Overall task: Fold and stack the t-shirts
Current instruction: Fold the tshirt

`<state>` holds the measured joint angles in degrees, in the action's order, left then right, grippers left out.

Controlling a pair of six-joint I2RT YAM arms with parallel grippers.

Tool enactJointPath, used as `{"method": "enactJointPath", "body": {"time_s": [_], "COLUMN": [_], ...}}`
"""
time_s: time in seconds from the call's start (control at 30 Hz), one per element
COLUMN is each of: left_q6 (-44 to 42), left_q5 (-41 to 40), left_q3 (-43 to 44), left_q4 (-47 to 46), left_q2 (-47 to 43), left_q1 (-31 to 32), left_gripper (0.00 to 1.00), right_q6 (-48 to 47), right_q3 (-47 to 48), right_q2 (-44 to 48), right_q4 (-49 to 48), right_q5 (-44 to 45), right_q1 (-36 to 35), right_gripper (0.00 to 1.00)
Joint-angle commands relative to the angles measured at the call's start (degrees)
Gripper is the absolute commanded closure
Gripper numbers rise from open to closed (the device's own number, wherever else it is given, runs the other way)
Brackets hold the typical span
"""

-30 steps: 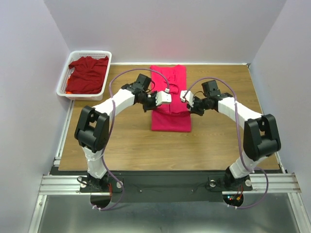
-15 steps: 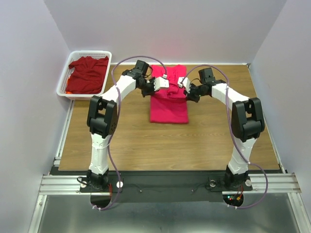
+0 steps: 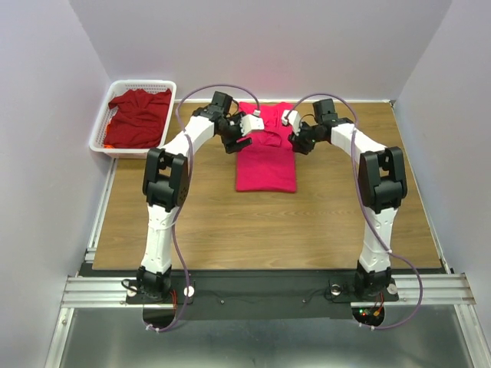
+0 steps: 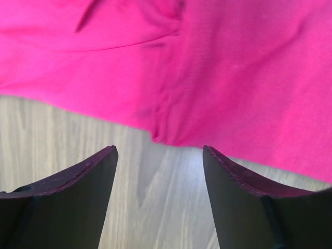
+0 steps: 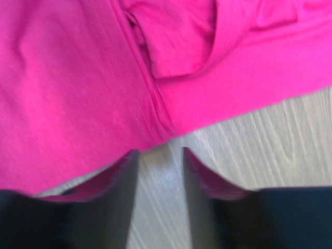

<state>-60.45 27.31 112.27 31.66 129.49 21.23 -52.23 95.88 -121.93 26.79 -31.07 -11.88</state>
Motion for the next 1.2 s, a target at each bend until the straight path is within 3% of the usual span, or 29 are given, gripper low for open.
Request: {"method": "enactJointPath", "body": {"time_s": [0.0,0.13,0.27,0.5,0.97,1.17], "left_q6": [4.63,6.39,4.9,0.07,0.59,1.29], "left_q5": [0.2,5.37,9.76,9.61,3.8,1.26], "left_q3": [3.66,-4.32,-20.02,-40.34,-47.14,-46.35], "left_q4": [-2.04,-2.39,-5.1,-13.19,-20.58,-20.85], "left_q2": [-3.19,-9.68,-19.51,-29.28,-27.63,-24.47], "left_q1": [-2.16,-3.3,-3.04,1.25,7.77,8.91], "left_gripper": [0.21,0.27,0.38,0.35,0.32,0.34], "right_q6": [3.53,3.63,0.74,-2.96,-4.2,-4.99], "right_q3": [0.11,-9.37,-19.02,-30.12,-36.9,-38.13], "right_q2": [4.06,12.31,19.16,24.28,21.56,20.42], "right_q4": [-0.68,-0.51,-0.24,-1.55,-9.56,-10.61], "right_q5": [1.8,-1.62,-2.51,-0.23,4.53,5.58], "right_q1": [0.89,0.72,-1.91,-8.15,-11.76,-11.76], "right_gripper": [0.52,0.55,0.59,0.58,0.59,0.67]}}
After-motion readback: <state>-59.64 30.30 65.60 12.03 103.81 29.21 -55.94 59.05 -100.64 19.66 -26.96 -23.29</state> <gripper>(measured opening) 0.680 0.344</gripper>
